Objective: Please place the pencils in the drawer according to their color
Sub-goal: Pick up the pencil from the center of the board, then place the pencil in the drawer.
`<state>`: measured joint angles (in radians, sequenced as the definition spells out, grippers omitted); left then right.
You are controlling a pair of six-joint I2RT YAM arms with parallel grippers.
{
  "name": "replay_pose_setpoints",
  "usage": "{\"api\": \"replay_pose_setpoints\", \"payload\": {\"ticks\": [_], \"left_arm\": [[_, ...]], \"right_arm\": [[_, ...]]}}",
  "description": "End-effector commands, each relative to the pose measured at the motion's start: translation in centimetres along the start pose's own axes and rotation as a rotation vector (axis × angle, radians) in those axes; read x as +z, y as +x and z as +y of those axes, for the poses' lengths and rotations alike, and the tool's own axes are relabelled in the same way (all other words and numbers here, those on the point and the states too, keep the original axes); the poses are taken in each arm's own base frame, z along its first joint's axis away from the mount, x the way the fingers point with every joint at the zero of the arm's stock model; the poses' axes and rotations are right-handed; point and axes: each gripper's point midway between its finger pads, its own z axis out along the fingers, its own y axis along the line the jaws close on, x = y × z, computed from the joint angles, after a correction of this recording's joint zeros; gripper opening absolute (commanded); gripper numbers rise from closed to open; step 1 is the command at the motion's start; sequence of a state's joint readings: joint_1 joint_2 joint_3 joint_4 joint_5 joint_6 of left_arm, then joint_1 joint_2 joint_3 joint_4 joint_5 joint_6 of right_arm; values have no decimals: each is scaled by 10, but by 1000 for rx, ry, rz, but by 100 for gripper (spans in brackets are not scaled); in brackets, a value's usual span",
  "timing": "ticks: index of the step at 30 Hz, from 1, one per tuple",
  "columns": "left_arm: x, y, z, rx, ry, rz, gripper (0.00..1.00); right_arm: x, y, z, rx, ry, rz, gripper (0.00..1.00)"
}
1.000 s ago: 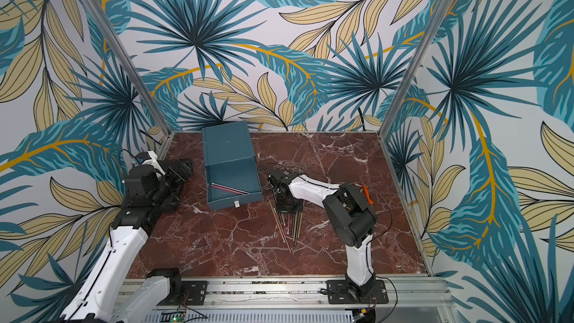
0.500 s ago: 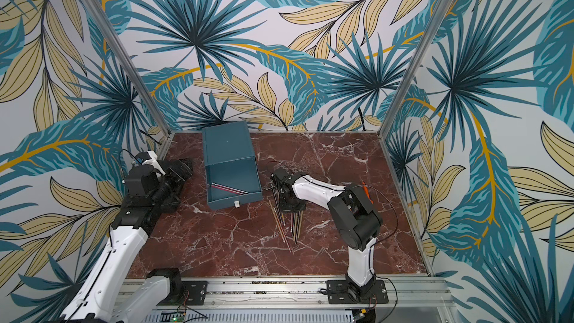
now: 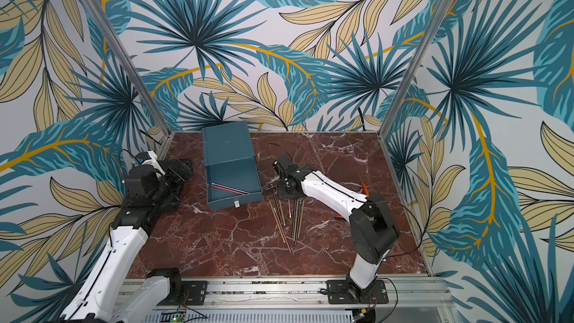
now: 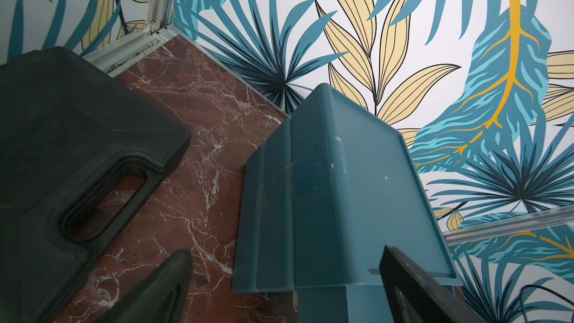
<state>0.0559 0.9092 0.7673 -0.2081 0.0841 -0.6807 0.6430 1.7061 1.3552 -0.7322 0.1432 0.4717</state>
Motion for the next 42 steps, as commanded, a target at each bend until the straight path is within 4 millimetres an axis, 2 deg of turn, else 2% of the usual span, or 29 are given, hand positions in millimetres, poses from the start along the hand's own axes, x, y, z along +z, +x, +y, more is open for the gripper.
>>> {"api": "replay_pose_setpoints", "payload": {"ticks": [1, 7, 14, 18, 21, 29, 35, 42], "left_arm": [[-3, -2, 10, 3, -29, -21, 100], [-3, -3, 10, 0, -28, -22, 100], [-4, -2, 9, 0, -23, -22, 100], [-5, -2, 9, 0, -23, -24, 100], [-6, -3, 9, 0, -25, -28, 100], [-7, -4, 9, 0, -24, -32, 100], [-8, -5, 10, -2, -31, -41, 100], [-8, -6, 10, -4, -29, -45, 100]], "right_arm": [[-35, -27, 0, -64, -5, -114, 0], [-80, -65, 18, -208, -63, -236, 0], [-124, -103, 55, -362, -163, -363, 0], [-138, -113, 83, -445, -244, -403, 0], [-143, -112, 110, -533, -300, -418, 0], [-138, -91, 172, -771, -335, -431, 0], [-121, -80, 189, -832, -333, -371, 0], [-94, -69, 189, -853, -270, -305, 0]]}}
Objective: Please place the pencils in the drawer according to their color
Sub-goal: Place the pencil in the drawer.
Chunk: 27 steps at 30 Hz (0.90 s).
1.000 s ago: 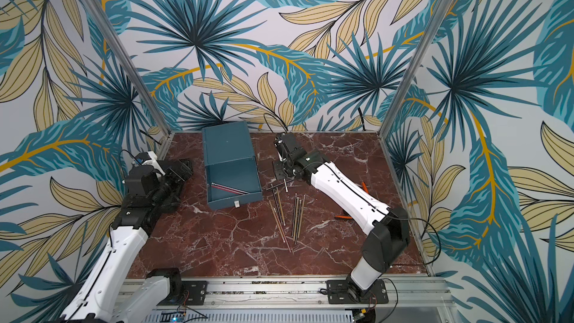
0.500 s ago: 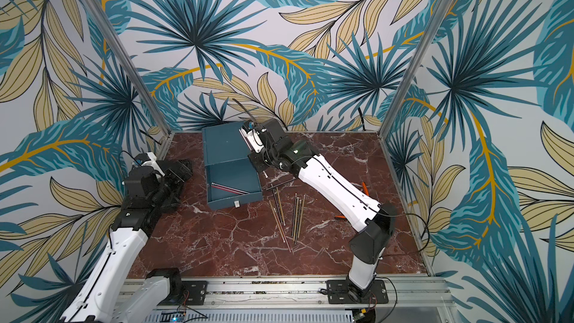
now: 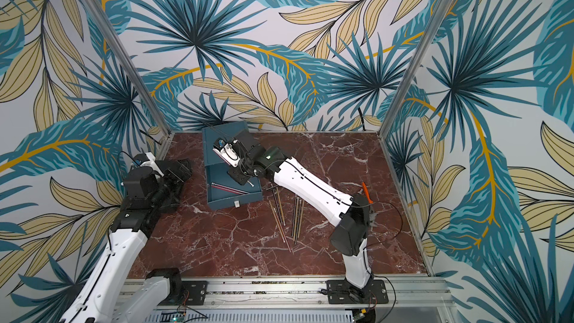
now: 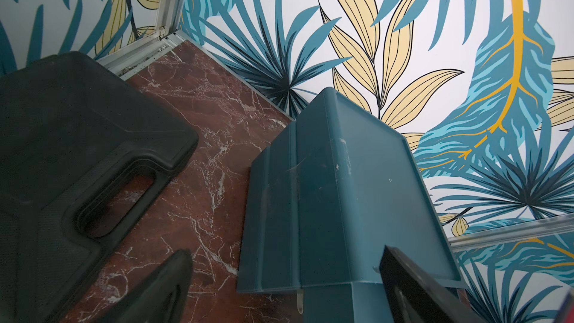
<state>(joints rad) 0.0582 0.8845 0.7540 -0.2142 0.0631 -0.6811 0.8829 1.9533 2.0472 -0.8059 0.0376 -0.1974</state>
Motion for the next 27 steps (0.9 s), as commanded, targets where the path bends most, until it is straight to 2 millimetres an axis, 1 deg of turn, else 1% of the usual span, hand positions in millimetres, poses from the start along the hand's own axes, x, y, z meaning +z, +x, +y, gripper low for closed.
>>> {"api": "replay_pose_setpoints", "payload": {"ticks": [1, 6, 11, 14, 17, 27], "left_arm": [[-3, -5, 5, -3, -14, -25, 100], [-3, -5, 5, -6, -14, -26, 100], [-3, -5, 5, -5, -13, -27, 100], [-3, -5, 5, -6, -14, -27, 100], [-3, -5, 6, -6, -15, -27, 100], [-3, -4, 6, -4, -16, -25, 100]], "right_arm": [[10, 15, 4, -25, 15, 70, 0], [15, 21, 7, -27, 15, 95, 1], [19, 25, 7, -27, 19, 112, 14], [20, 26, 8, -23, 16, 117, 26], [20, 26, 8, -21, 19, 116, 35], [4, 9, 0, 6, 54, 65, 36]]}}
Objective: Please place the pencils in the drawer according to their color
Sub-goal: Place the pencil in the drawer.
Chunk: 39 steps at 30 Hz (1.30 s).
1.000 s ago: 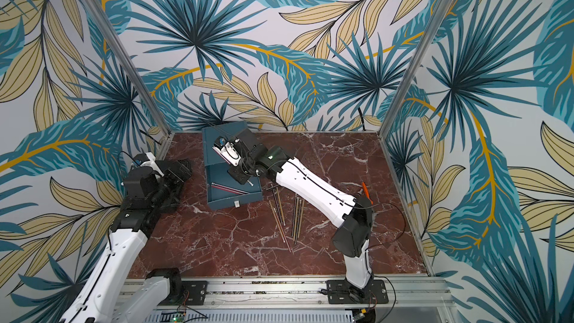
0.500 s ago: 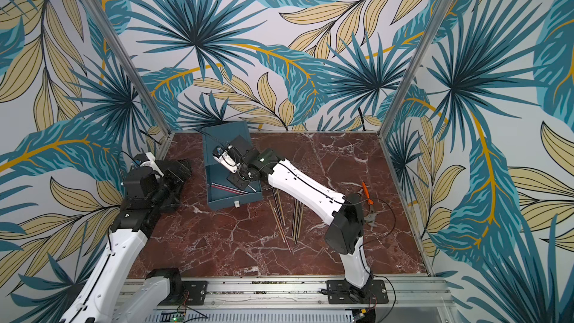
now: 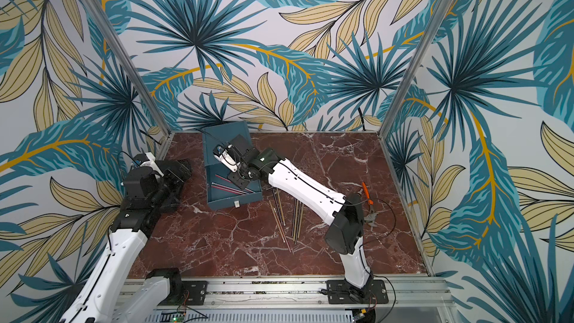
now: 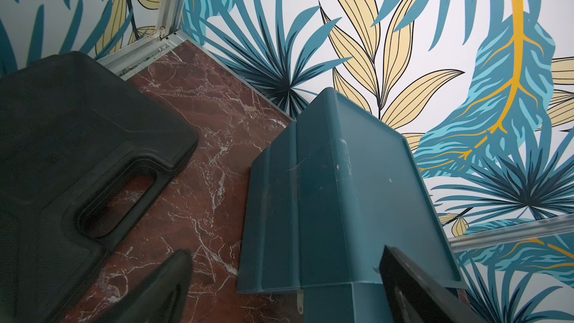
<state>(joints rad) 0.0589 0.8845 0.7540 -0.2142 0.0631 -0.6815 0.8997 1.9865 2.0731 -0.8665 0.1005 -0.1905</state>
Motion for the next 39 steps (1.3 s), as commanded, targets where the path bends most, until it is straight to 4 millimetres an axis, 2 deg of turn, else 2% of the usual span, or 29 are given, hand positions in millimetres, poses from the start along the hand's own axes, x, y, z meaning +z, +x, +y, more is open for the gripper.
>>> {"api": "replay_pose_setpoints", "payload": {"ticks": [1, 11, 14, 20, 23, 28, 35, 39], "left_arm": [[-3, -4, 6, -4, -16, -24, 100], [-3, -2, 7, 3, -20, -17, 100], [-3, -2, 8, 5, -22, -16, 100], [-3, -2, 8, 6, -21, -15, 100], [-4, -2, 7, 5, -21, -17, 100], [-4, -2, 8, 5, -23, -18, 100], [-3, -2, 9, 5, -27, -18, 100], [0, 0, 9, -2, -25, -12, 100]], "right_arm": [[-7, -6, -1, 22, 19, -14, 36], [-48, -21, -30, 154, 154, -102, 36], [-61, -19, -37, 194, 184, -125, 33], [-85, -3, -55, 289, 284, -153, 34], [-95, 12, -61, 338, 327, -151, 35], [-104, 48, -68, 440, 370, -121, 40], [-102, 125, -68, 667, 346, 14, 40], [-88, 166, -58, 789, 293, 110, 38]]}}
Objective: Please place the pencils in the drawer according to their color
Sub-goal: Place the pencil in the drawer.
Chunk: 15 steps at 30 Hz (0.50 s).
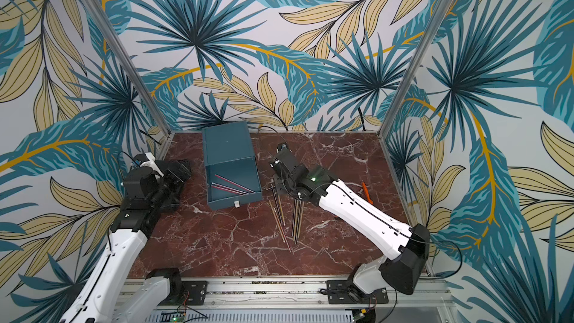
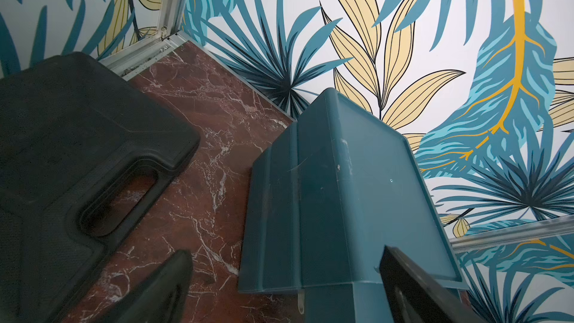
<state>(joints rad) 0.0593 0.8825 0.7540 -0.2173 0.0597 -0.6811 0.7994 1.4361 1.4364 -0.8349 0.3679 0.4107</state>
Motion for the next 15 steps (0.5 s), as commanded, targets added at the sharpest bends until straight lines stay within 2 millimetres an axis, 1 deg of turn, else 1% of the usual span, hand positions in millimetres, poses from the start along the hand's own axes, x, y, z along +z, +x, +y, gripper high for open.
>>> {"api": "replay_pose_setpoints", "payload": {"ticks": [1, 6, 8, 12, 15], "left_arm": [[1, 1, 9, -4, -20, -8, 100], [4, 4, 9, -13, -15, 0, 100], [5, 5, 10, -13, -15, 4, 100], [5, 6, 12, -13, -22, 7, 100], [5, 7, 14, -12, -30, 7, 100]], "right_arm": [[13, 43, -5, 124, -21, 148, 37], [39, 94, 5, 176, -43, 329, 29], [49, 112, 9, 184, -45, 393, 27], [70, 139, 13, 187, -23, 473, 24], [81, 151, 16, 184, -10, 500, 23]]}}
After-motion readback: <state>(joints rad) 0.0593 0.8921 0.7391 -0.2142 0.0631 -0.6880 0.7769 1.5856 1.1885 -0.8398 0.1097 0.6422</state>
